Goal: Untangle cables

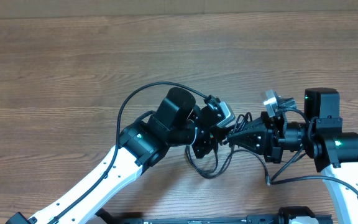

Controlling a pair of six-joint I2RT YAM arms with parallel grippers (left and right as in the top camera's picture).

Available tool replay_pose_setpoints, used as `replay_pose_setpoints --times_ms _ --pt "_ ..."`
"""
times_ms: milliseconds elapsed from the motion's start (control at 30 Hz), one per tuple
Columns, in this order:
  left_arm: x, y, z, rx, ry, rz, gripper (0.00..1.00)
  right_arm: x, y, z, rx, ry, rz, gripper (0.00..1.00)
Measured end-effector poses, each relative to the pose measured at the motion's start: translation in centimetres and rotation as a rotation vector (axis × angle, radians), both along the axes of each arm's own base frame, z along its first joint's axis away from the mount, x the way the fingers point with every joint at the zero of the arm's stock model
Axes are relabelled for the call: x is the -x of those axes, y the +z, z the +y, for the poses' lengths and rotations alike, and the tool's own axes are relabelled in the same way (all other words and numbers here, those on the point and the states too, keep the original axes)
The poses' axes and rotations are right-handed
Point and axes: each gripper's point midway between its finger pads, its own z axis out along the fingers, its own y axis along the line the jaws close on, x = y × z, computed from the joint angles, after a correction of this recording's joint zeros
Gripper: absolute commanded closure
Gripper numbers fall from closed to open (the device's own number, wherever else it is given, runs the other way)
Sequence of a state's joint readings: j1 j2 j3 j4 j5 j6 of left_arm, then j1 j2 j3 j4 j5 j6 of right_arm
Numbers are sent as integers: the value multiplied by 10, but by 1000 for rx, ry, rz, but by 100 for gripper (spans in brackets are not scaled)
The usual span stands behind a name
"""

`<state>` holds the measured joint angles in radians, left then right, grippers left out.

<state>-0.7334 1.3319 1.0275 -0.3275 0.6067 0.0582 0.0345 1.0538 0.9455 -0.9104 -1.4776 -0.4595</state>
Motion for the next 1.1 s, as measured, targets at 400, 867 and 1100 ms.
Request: replay_pose_setpoints --times_ms 400,867,1100 --pt "4 -17 3 -55 -2 64 96 0 4 0 -16 11 -28 96" --pt "13 -50 10 -153 -8 181 96 -3 4 0 -10 6 -51 96" --pt "21 -56 15 -186 -15 229 96 -6 1 0 10 -8 -68 96"
